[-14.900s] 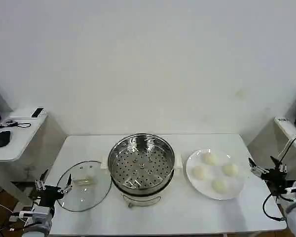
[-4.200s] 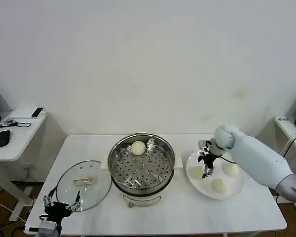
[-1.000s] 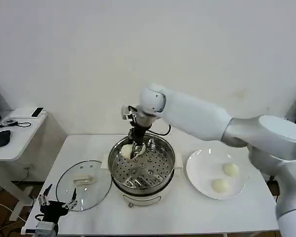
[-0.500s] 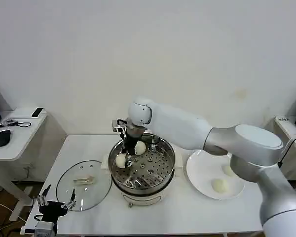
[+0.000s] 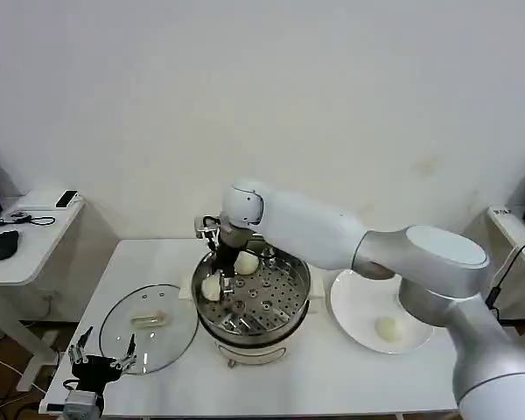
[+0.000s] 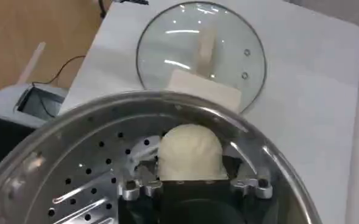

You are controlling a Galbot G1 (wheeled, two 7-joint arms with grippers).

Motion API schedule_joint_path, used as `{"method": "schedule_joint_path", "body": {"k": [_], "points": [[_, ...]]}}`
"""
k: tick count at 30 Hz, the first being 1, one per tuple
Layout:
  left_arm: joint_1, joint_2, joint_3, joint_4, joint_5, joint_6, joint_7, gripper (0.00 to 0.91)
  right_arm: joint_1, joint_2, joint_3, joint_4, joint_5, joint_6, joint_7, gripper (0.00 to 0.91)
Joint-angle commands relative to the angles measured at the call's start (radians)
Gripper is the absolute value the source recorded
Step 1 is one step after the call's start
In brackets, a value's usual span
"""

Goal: Take steamed baozi put them in steamer then cover it.

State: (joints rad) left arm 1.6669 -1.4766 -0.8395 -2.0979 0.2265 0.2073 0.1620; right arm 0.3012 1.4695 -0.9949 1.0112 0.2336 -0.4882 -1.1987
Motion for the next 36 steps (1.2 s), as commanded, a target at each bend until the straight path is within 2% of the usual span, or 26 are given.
{"method": "schedule_joint_path", "body": {"k": [1,6,10,15,20,26,32,36], "points": [[0.002,0.001,-0.001,-0.006,-0.002,0.0,0.001,0.907,0.005,-0.045,0.006,0.035,0.008,-0.002,0.006,0.907],[0.003,0.002,-0.004,-0.015,-0.007,0.001,0.002,0.907,0.07,-0.214,0.017,0.214,0.028,0.013,-0.013,0.907],[-0.001,0.0,0.004,-0.017,-0.007,0.002,0.005,0.907,0.123,-0.379,0.043,0.326,0.029,0.05,-0.051,0.907],[-0.008,0.003,0.011,-0.022,-0.006,0.002,0.012,0.907,0.202,-0.564,0.041,0.409,-0.004,0.142,-0.113,0.907],[-0.013,0.004,0.01,-0.023,-0.01,0.003,0.012,0.907,0.235,-0.668,-0.019,0.448,-0.043,0.168,-0.128,0.907],[-0.005,0.005,0.006,-0.031,-0.01,0.003,0.012,0.907,0.266,-0.778,-0.169,0.49,-0.062,0.175,-0.125,0.907],[0.008,0.004,0.007,-0.036,-0.008,0.002,0.01,0.907,0.14,-0.864,-0.165,0.515,-0.089,0.159,-0.106,0.907],[0.008,0.001,0.007,-0.035,-0.006,0.002,0.009,0.907,0.04,-0.895,-0.095,0.506,-0.114,0.148,-0.101,0.907]]}}
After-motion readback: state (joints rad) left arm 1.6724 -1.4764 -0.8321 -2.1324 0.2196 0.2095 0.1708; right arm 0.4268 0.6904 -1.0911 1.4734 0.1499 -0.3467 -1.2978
